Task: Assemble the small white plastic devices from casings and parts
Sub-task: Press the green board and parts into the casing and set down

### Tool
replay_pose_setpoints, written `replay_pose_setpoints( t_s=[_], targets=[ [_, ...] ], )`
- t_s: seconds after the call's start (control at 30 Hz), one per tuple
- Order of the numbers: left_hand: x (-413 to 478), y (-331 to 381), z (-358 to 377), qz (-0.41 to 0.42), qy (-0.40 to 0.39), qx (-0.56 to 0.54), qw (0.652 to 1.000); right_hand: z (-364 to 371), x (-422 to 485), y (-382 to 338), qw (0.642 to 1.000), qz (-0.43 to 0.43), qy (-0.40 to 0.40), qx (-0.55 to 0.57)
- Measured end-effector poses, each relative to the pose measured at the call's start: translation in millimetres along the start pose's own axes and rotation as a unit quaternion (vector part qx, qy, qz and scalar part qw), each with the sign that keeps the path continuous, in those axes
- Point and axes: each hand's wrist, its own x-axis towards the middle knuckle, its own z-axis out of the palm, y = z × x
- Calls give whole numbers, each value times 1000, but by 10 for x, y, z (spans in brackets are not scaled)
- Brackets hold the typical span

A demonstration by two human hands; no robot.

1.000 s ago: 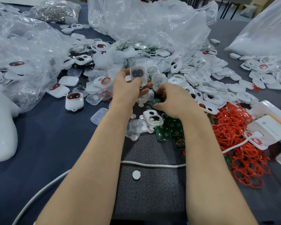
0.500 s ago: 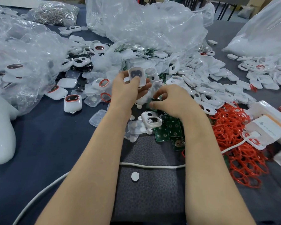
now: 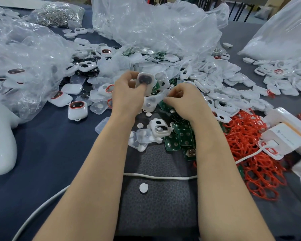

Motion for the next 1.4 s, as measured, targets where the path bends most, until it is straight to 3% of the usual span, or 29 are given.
replay_pose_setpoints(
  t_s=[0.13,0.3,0.5,0.63,0.73,0.9,1.0,1.17,1.3,1.4],
  targets=[
    [-3,1,-30,-5,-15,52,999,-31,24,45,992,4,65,104],
    [-29,-25,-15,-7,-34,181,983,1,53,88,987,12,83,134],
    [-30,-61,11,11,-23,331,943,11,72,90,979,23,114,167],
    [-51,-45,23,1,7,445,896,0,75,89,973,24,123,193],
    [-48,-31,7,-4,2,405,914,9,75,70,971,19,102,215],
    [-74,50,8,120,46,238,963,11,76,64,958,25,84,273],
    [-100,107,20,118,-29,144,982,-9,78,55,936,33,67,343],
    [-93,109,13,71,-142,61,985,-37,38,16,878,55,18,474],
    [-89,117,12,69,-179,91,977,-44,23,3,848,67,-16,526],
    [-122,126,31,89,-183,51,978,-64,21,-6,821,73,-39,566]
  ],
)
